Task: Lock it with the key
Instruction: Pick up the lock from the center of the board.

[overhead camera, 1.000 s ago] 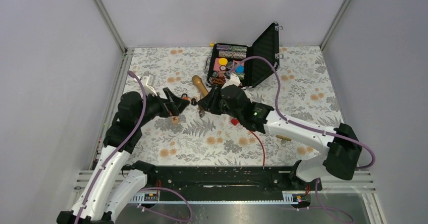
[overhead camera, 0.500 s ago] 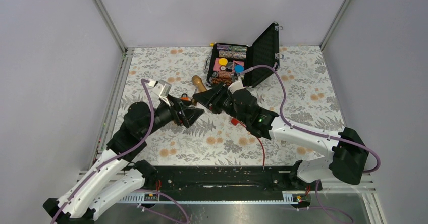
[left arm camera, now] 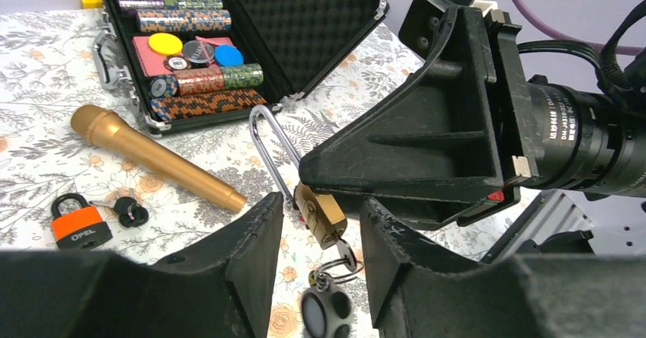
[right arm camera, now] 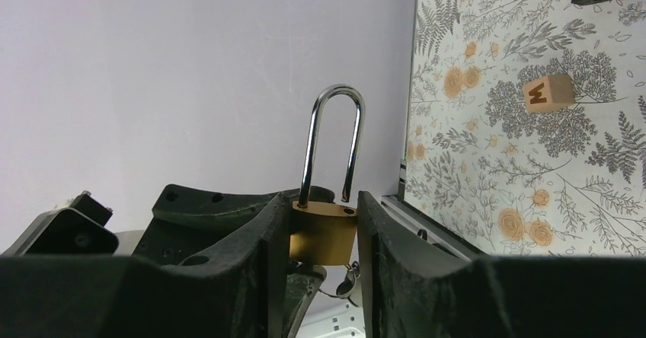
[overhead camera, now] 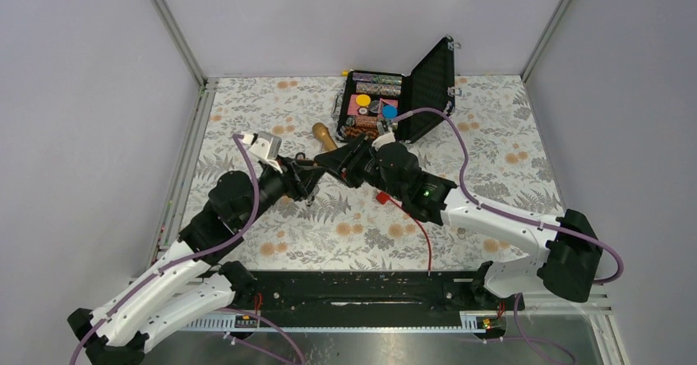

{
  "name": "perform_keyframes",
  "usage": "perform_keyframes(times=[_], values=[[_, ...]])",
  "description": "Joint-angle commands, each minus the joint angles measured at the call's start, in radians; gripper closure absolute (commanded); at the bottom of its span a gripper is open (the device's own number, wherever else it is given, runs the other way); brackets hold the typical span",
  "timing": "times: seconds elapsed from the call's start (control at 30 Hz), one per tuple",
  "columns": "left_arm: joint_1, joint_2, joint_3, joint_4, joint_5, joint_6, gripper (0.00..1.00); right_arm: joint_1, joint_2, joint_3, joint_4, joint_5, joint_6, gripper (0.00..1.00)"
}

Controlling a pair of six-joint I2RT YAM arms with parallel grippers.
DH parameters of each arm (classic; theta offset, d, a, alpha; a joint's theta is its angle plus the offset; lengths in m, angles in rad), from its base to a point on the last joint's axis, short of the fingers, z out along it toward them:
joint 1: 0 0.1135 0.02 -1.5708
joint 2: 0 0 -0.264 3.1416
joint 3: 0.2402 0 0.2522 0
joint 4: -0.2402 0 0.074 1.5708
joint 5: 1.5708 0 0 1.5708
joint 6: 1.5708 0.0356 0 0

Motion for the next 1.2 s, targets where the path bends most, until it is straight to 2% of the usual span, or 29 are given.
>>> perform_keyframes(times=[0.0, 0.23, 0.27, 0.33, 0.37, 0.43, 0.57, 0.63, 0.67, 0.73, 0.87, 0.97, 1.07, 1.17], values=[[-0.019, 0.012, 0.009, 0.061, -0.09, 0.037, 0.62, 0.004, -0.02, 0.061, -0.024, 0.013, 0.036, 0.7], [-0.044, 0.061, 0.041, 0.034, -0.132, 0.032, 0.76, 0.004, -0.001, 0.132, -0.084, 0.031, -0.014, 0.68], [-0.047, 0.069, 0.044, 0.033, -0.135, 0.032, 0.81, 0.004, 0.001, 0.136, -0.088, 0.031, -0.016, 0.68], [-0.05, 0.073, 0.048, 0.026, -0.14, 0.044, 0.99, 0.004, 0.008, 0.145, -0.097, 0.023, -0.027, 0.68], [-0.05, 0.071, 0.049, 0.018, -0.149, 0.05, 1.0, 0.004, 0.006, 0.151, -0.107, 0.023, -0.039, 0.65], [-0.051, 0.058, 0.05, 0.006, -0.169, 0.069, 1.0, 0.004, -0.002, 0.153, -0.128, 0.026, -0.067, 0.56], [-0.051, 0.016, 0.06, -0.015, -0.174, 0.094, 1.0, 0.002, -0.058, 0.09, -0.132, 0.059, -0.166, 0.17], [-0.051, 0.004, 0.071, -0.03, -0.148, 0.096, 1.0, 0.0, -0.103, 0.028, -0.065, 0.057, -0.28, 0.07], [-0.051, 0.001, 0.079, -0.037, -0.126, 0.1, 1.0, -0.006, -0.129, -0.002, -0.051, 0.055, -0.315, 0.05], [-0.051, 0.001, 0.107, -0.065, -0.048, 0.118, 1.0, -0.036, -0.179, -0.053, -0.012, -0.02, -0.417, 0.04], [-0.051, 0.01, 0.194, -0.178, 0.177, 0.181, 1.0, -0.102, -0.314, -0.094, -0.038, -0.235, -0.583, 0.12], [-0.051, 0.012, 0.237, -0.207, 0.3, 0.204, 1.0, -0.104, -0.397, -0.042, -0.165, -0.375, -0.77, 0.15], [-0.051, 0.017, 0.264, -0.205, 0.428, 0.215, 1.0, -0.105, -0.468, -0.012, -0.306, -0.436, -0.91, 0.16], [-0.05, 0.031, 0.293, -0.198, 0.552, 0.223, 1.0, -0.105, -0.527, 0.001, -0.367, -0.509, -0.994, 0.24]])
